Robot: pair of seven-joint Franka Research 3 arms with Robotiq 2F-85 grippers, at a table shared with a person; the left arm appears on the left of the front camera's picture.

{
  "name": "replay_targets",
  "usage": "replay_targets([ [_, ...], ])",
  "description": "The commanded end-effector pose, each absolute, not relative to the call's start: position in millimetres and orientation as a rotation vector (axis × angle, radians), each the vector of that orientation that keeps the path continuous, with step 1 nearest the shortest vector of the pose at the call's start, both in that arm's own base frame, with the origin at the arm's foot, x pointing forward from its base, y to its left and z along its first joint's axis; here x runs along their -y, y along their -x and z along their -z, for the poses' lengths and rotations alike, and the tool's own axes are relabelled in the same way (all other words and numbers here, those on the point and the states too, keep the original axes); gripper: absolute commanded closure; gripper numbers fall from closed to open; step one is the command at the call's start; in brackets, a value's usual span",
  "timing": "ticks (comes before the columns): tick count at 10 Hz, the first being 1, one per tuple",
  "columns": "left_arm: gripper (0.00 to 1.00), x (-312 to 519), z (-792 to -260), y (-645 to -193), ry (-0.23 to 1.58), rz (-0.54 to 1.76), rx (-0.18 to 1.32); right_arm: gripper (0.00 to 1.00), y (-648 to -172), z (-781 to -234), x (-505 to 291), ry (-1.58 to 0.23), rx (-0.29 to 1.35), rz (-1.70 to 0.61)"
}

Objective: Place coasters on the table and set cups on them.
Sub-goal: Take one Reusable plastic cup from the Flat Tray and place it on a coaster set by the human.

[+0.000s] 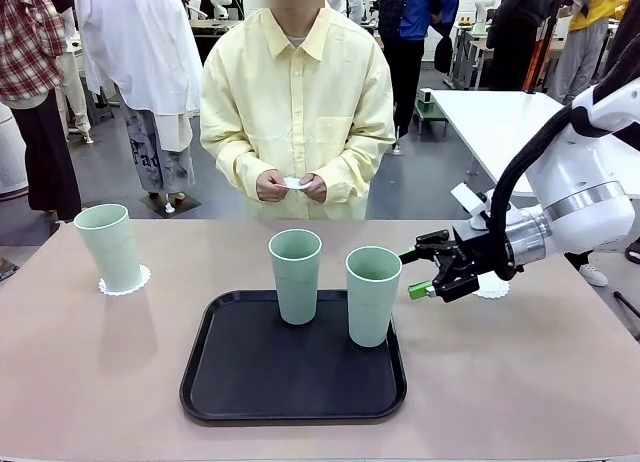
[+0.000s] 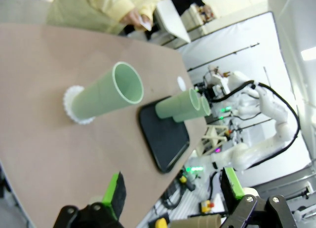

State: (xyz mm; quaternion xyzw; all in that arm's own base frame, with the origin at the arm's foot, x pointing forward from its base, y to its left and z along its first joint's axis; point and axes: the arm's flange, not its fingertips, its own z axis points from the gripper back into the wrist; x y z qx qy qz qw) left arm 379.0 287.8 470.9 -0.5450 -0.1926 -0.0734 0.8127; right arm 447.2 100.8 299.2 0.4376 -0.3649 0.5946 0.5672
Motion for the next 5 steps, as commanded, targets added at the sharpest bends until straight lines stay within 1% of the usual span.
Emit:
replay_targets([
  [1, 0.00, -288, -473, -378, 1.168, 0.158, 0.416, 0.00, -449, -292, -112, -1.059, 0.850, -1.428],
  [5, 0.00, -288, -473, -378, 1.168, 0.158, 0.416, 0.00, -445, -285, -122, -1.091, 0.806, -1.449],
])
